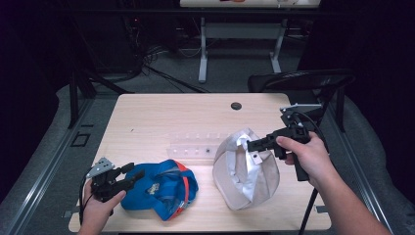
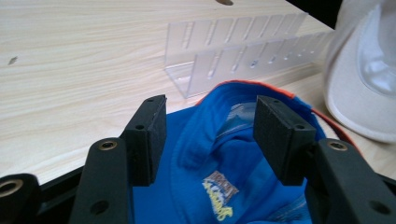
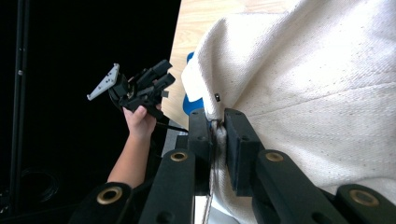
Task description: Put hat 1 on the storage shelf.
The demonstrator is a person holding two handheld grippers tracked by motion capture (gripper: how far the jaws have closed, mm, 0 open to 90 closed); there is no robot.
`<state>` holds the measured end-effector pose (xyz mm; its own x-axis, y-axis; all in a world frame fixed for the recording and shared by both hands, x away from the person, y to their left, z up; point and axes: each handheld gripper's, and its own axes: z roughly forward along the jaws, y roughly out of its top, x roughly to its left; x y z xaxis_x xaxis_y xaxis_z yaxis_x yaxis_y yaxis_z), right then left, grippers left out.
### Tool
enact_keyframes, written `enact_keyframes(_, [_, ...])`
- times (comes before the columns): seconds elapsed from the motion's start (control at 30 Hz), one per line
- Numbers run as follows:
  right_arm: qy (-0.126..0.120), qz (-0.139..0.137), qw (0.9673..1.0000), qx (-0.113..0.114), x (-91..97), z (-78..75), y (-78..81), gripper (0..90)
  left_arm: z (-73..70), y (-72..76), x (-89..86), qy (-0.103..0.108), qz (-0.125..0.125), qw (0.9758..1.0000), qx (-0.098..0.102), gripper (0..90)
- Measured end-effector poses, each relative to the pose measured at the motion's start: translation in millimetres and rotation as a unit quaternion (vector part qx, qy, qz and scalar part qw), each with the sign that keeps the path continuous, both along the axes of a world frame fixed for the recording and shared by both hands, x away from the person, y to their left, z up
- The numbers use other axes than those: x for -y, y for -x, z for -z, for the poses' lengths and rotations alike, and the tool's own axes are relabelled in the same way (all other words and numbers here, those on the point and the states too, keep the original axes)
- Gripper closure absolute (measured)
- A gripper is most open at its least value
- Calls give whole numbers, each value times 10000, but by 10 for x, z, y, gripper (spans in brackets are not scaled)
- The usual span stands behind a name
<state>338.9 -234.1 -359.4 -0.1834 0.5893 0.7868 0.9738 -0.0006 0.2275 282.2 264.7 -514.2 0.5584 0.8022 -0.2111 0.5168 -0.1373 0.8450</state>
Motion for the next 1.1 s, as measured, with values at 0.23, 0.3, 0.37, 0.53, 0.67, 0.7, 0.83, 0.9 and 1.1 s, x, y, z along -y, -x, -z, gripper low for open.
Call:
enact_keyframes(0.23, [-166,181,9996,167,53,-104,-7,818,-78,21,147,-95,183,9997,136,457])
enact_keyframes(0.3, [-263,242,9992,199,55,-140,-12,818,-102,30,177,-169,240,9995,140,457])
enact_keyframes(0.37, [-302,241,9990,241,56,-173,-24,818,-114,38,220,-143,287,9993,206,457])
enact_keyframes(0.53, [-415,294,9983,293,17,-239,-65,818,-160,55,310,-230,404,9984,329,458])
enact_keyframes(0.67, [-443,271,9980,347,-24,-285,-101,819,-205,58,384,-260,478,9977,396,457])
enact_keyframes(0.7, [-459,274,9980,353,-34,-298,-109,818,-216,60,406,-277,515,9974,416,457])
enact_keyframes(0.83, [-521,329,9969,483,-61,-353,-150,818,-252,66,488,-369,614,9960,539,455])
enact_keyframes(0.9, [-557,357,9965,511,-67,-380,-178,819,-268,65,526,-349,655,9956,566,458])
enact_keyframes(1.1, [-651,481,9951,560,-110,-408,-229,819,-312,63,646,-347,772,9952,498,480])
